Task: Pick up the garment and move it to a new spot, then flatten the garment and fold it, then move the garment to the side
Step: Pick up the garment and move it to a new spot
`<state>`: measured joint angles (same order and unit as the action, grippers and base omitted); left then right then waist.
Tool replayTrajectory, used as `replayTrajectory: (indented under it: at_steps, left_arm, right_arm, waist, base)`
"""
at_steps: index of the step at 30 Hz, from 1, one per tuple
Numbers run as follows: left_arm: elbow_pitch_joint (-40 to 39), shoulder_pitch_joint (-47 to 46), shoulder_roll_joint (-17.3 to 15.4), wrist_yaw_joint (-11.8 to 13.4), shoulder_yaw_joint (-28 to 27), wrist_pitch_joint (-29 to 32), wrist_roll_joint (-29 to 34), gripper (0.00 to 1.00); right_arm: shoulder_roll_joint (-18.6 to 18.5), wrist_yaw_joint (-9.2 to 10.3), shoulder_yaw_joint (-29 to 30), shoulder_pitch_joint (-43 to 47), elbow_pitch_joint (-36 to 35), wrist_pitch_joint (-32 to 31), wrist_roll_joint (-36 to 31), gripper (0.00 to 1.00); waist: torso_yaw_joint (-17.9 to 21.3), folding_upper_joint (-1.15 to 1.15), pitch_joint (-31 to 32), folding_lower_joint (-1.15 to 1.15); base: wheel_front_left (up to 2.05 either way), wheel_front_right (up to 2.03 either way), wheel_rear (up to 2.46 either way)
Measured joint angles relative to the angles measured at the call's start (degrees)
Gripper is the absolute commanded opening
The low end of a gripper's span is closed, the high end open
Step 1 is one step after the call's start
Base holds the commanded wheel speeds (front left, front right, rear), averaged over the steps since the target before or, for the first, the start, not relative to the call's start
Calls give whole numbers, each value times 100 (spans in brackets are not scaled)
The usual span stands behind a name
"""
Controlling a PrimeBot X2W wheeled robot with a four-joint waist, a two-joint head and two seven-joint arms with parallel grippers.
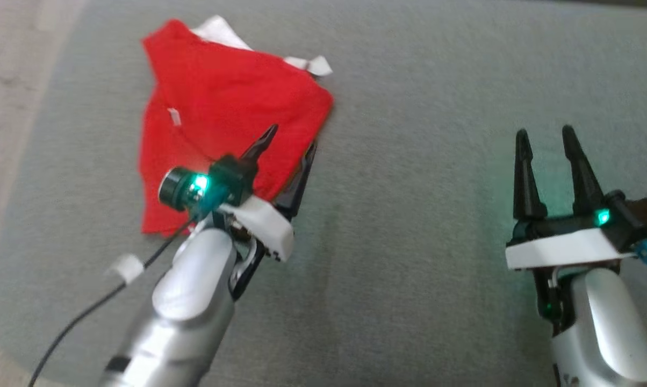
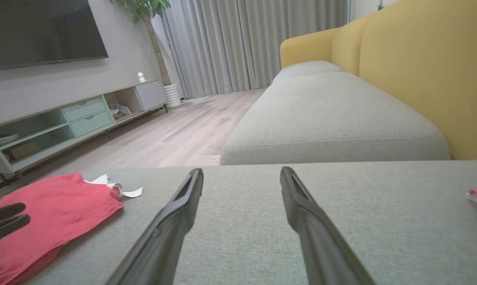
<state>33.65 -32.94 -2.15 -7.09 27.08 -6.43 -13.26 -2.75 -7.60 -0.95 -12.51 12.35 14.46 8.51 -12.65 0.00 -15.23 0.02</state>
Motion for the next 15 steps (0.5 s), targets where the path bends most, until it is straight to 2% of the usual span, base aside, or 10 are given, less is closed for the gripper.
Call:
replayTrajectory:
  at_steps: [5, 10, 15]
  left_arm:
    - [636, -488, -3, -5, 145, 260, -132, 100]
    - [1363, -912, -130, 426, 52, 225, -77, 100]
    - [1800, -1121, -118, 448, -14, 288, -145, 100]
  right_arm:
    - [-1, 0, 7, -143, -144, 16, -12, 100]
    - [-2, 0, -14, -143, -202, 16, 5, 100]
    - [-2, 0, -23, -142, -210, 16, 9, 100]
  waist:
    - [377, 0, -374, 0]
    - [774, 0, -672, 0]
    - [935, 0, -731, -2]
  base:
    - [0, 0, 0]
    - [0, 0, 0]
    - [0, 0, 0]
